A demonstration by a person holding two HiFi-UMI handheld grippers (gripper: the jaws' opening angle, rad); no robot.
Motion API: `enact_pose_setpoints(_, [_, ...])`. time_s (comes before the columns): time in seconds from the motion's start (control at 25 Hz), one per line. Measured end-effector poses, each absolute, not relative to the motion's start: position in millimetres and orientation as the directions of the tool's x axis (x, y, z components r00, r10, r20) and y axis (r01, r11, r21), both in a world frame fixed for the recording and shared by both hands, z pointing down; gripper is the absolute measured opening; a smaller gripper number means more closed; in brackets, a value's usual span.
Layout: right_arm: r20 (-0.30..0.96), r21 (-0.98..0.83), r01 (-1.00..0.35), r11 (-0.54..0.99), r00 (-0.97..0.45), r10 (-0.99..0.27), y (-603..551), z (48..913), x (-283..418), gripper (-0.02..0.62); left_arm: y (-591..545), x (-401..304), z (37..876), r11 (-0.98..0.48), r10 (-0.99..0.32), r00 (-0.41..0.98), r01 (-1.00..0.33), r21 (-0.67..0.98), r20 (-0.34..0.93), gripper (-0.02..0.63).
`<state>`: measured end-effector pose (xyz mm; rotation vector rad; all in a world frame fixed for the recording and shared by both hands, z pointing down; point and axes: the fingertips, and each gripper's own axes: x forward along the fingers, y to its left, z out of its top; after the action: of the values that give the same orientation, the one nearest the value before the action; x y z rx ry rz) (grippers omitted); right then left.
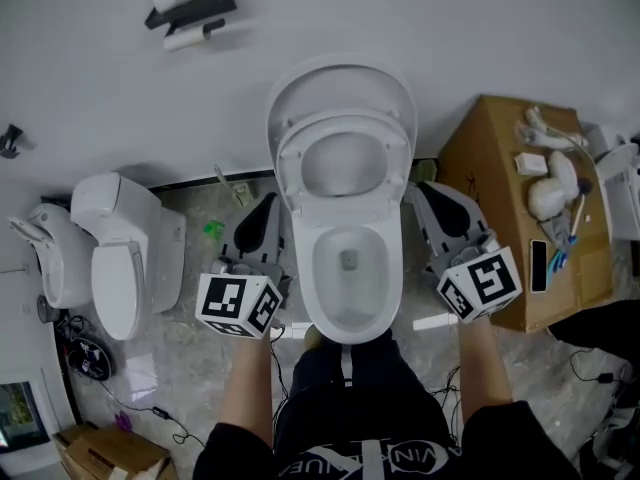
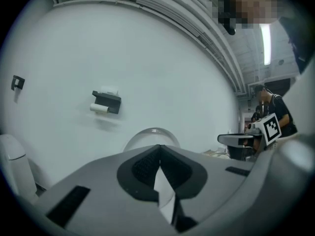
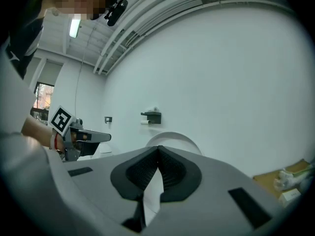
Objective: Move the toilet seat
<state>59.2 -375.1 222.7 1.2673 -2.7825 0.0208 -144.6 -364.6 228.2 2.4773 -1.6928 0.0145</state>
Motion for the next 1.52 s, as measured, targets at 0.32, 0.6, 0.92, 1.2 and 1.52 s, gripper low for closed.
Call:
enact_pose_setpoints(0.32, [0.048, 0.036, -0.739, 0.673, -0.671, -0.74, -348, 189, 54, 0.011, -336, -149, 198, -0.352, -0.931, 0.358, -0.932, 0.088, 0.075, 0.005])
enact_pose_setpoints(0.6, [0.001, 0.033, -0.738, 0.674, -0.674, -0.739, -331, 161, 55, 0.011, -321, -147, 173, -0.363, -0.929, 0.366, -0.929, 0.076, 0.042, 0.005])
enact_pose_setpoints(0.92, [-0.055, 0.04, -0.747, 0.664, -0.665, -0.745, -329, 134, 55, 0.011, -319, -151, 152, -0.367, -0.929, 0.369, -0.927, 0.074, 0.015, 0.005])
enact_pose_setpoints(1.2, [-0.078, -0.007, -0.746, 0.666, -0.664, -0.744, -333, 124, 58, 0.011, -323, -159, 139, -0.338, -0.941, 0.339, -0.939, 0.054, 0.001, 0.005])
enact_pose_setpoints(1.52, [-0.071, 0.001, -0.74, 0.673, -0.671, -0.738, -332, 128, 56, 0.011, -324, -153, 145, -0.335, -0.942, 0.336, -0.941, 0.05, 0.014, 0.005])
